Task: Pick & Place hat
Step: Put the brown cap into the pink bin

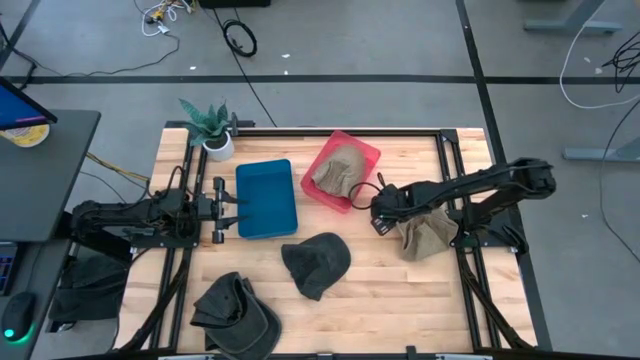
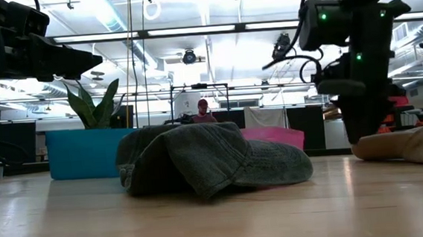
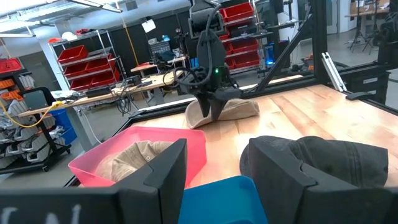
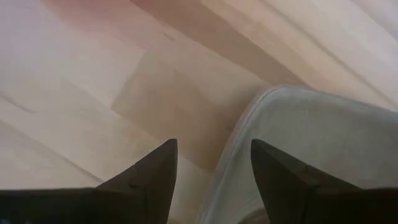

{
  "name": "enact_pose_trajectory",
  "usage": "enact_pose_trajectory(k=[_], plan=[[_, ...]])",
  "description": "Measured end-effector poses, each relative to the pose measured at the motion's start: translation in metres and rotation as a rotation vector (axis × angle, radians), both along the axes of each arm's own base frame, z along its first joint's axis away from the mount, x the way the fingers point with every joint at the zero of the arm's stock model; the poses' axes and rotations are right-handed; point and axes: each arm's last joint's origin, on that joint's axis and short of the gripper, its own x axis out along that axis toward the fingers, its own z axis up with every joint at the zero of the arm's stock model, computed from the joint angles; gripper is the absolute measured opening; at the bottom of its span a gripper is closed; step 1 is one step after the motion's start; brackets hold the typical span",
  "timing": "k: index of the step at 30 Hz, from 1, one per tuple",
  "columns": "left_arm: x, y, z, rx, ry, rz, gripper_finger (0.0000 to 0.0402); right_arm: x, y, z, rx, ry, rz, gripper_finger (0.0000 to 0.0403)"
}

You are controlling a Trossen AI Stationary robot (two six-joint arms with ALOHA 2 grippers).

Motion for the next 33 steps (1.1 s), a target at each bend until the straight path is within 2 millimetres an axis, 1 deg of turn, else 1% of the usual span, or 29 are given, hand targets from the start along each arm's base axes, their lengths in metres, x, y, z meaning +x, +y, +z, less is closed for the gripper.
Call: enact_pose_trajectory(k=[4,7,11,14,17,19,20,21,25,28,30,33], plan=[[0.0,0.0,0.0,0.0,0.0,0.0,0.0177,0.0,0.0,-0.005,0.003,0.031,-0.046,0.0207],[0.0,0.0,0.0,0.0,0.0,0.0,0.0177,-0.002,0.0,-0.006,0.006,0.045,-0.094,0.0207],[0.0,0.0,0.0,0.0,0.0,0.0,0.0177,-0.005,0.0,-0.006,0.007,0.065,-0.138,0.0189],[0.0,0.0,0.0,0.0,0.0,0.0,0.0177,-0.005,0.0,-0.006,0.007,0.065,-0.139,0.0151],[0.0,0.0,0.0,0.0,0.0,0.0,0.0177,-0.006,0.0,-0.006,0.018,0.069,-0.139,0.0092],[0.0,0.0,0.0,0.0,0.0,0.0,0.0177,-0.006,0.0,-0.005,0.018,0.076,-0.137,0.0045],[0.0,0.0,0.0,0.0,0.0,0.0,0.0177,-0.007,0.0,-0.005,0.015,0.081,-0.129,0.0026],[0.0,0.0,0.0,0.0,0.0,0.0,0.0177,-0.007,0.0,-0.005,0.013,0.085,-0.123,0.0016],[0.0,0.0,0.0,0.0,0.0,0.0,0.0177,-0.008,0.0,-0.004,0.012,0.096,-0.105,0.0025],[0.0,0.0,0.0,0.0,0.0,0.0,0.0177,-0.01,0.001,0.001,-0.006,0.071,-0.065,0.0016],[0.0,0.0,0.0,0.0,0.0,0.0,0.0177,-0.008,0.002,0.008,-0.031,0.001,-0.031,0.0008],[0.0,0.0,0.0,0.0,0.0,0.0,0.0177,-0.005,0.006,0.023,-0.08,-0.137,0.023,0.0009]])
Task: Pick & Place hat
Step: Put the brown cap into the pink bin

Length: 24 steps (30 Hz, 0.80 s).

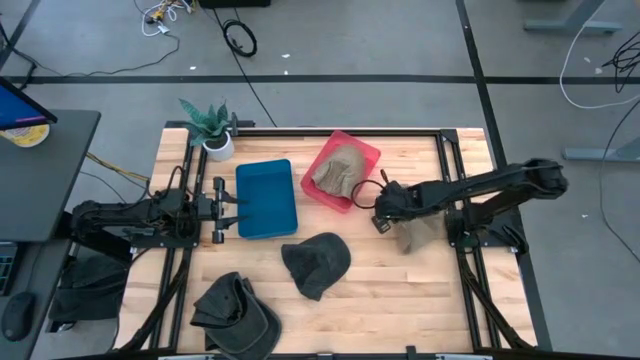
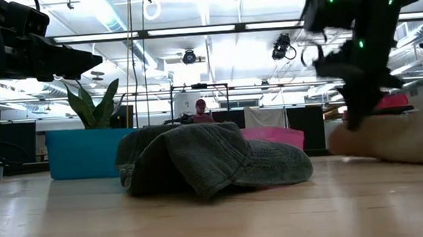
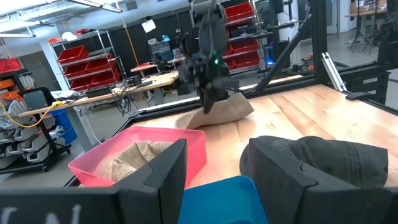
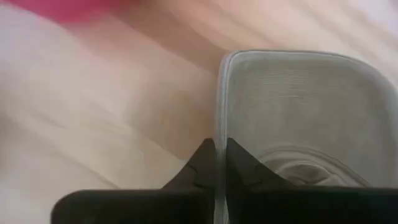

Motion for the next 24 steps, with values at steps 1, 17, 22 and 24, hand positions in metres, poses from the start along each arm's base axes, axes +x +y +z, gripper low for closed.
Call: enact_pose_trajectory(k=[1,17,22,24], plan=[[0.0,0.0,0.0,0.0,0.0,0.0,0.0177,0.001,0.002,0.006,-0.023,-0.057,0.022,0.0009],[0.0,0.0,0.0,0.0,0.0,0.0,0.0177,0.029,0.04,0.088,-0.541,-0.728,0.46,0.0009],[0.0,0.0,0.0,0.0,0.0,0.0,0.0177,0.029,0.04,0.086,-0.708,-0.977,0.476,0.0009],[0.0,0.0,0.0,0.0,0.0,0.0,0.0177,0.021,0.035,0.077,-0.746,-1.093,0.47,0.0009]])
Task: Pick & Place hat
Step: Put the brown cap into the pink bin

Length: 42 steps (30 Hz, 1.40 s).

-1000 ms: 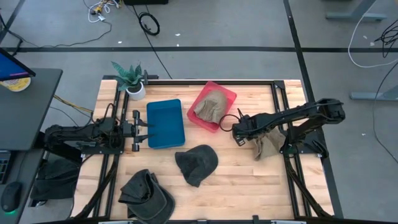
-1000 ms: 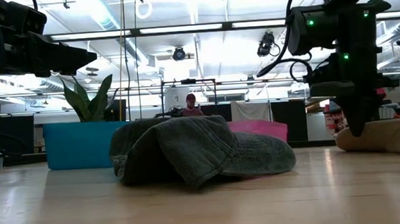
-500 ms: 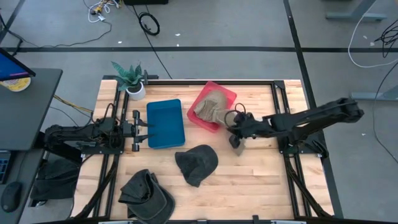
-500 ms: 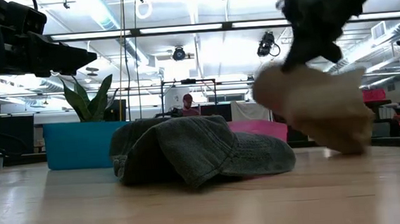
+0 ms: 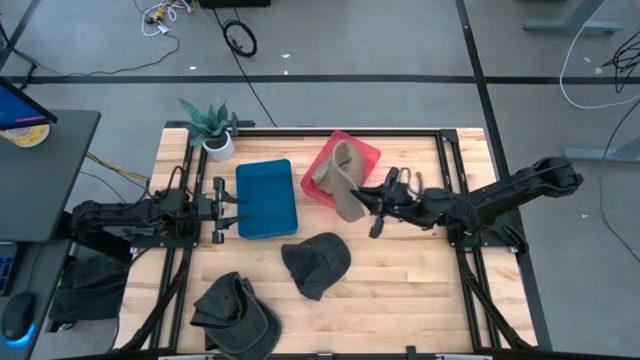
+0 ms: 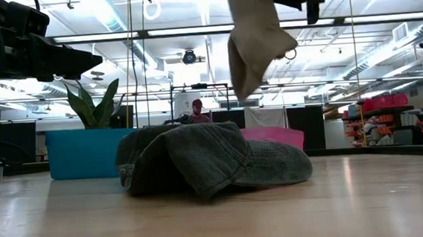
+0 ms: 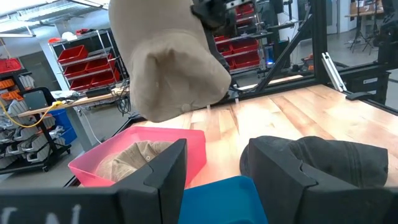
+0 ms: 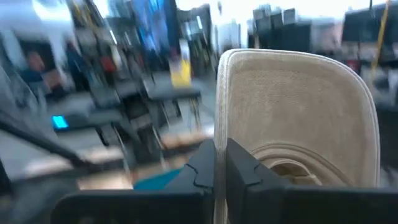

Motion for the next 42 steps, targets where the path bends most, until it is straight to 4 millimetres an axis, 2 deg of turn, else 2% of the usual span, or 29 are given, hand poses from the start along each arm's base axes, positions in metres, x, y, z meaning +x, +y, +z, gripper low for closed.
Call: enact_pose_trajectory(k=[7,12,23,32,42], plan=[[0.0,0.0,0.0,0.0,0.0,0.0,0.0177,-0.038,-0.032,-0.041,0.031,-0.245,0.089,0.0009],[0.0,0.0,0.0,0.0,0.0,0.0,0.0177,-0.049,-0.05,-0.057,0.061,-0.245,0.127,0.0009],[0.0,0.0,0.0,0.0,0.0,0.0,0.0177,-0.042,-0.078,-0.068,0.039,-0.178,0.184,0.0009],[0.0,0.0,0.0,0.0,0.0,0.0,0.0177,-0.022,-0.107,-0.072,0.041,-0.181,0.269,0.0009],[0.0,0.0,0.0,0.0,0.0,0.0,0.0177,-0.002,-0.138,-0.095,0.114,-0.093,0.294,0.0009]])
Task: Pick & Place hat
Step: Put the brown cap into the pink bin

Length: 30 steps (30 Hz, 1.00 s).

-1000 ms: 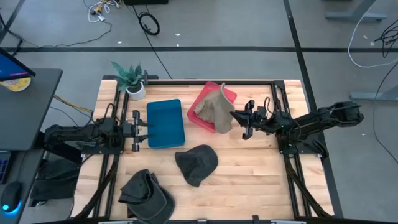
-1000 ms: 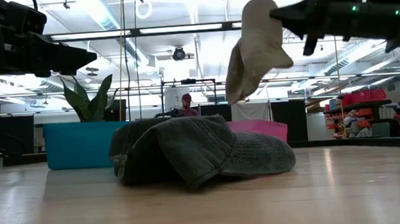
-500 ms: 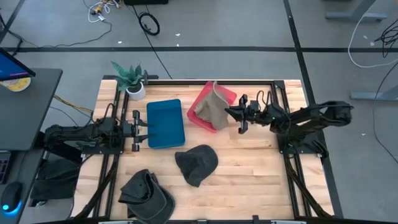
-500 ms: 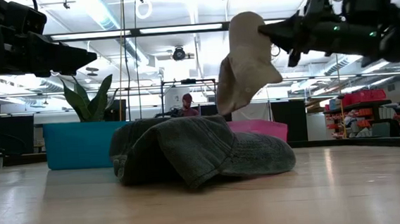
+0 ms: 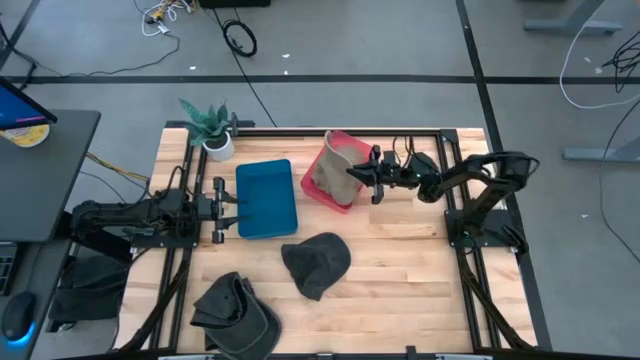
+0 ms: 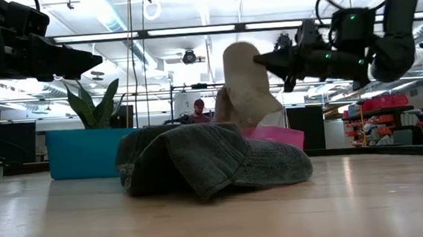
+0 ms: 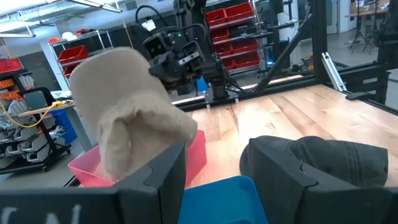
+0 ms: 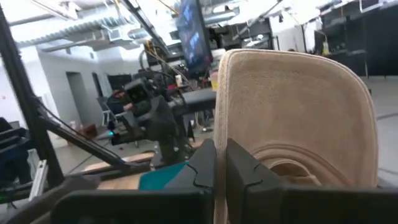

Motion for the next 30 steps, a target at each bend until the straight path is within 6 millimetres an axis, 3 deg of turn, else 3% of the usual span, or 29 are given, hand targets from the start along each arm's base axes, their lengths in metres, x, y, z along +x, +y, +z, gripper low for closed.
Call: enact_pose_trajectory(k=[17,30], plan=[[0.0,0.0,0.0,0.0,0.0,0.0,0.0177,-0.006,-0.034,-0.03,0.066,0.21,-0.198,0.0038],[0.0,0.0,0.0,0.0,0.0,0.0,0.0177,-0.01,-0.035,-0.037,0.035,0.32,-0.171,0.0043]])
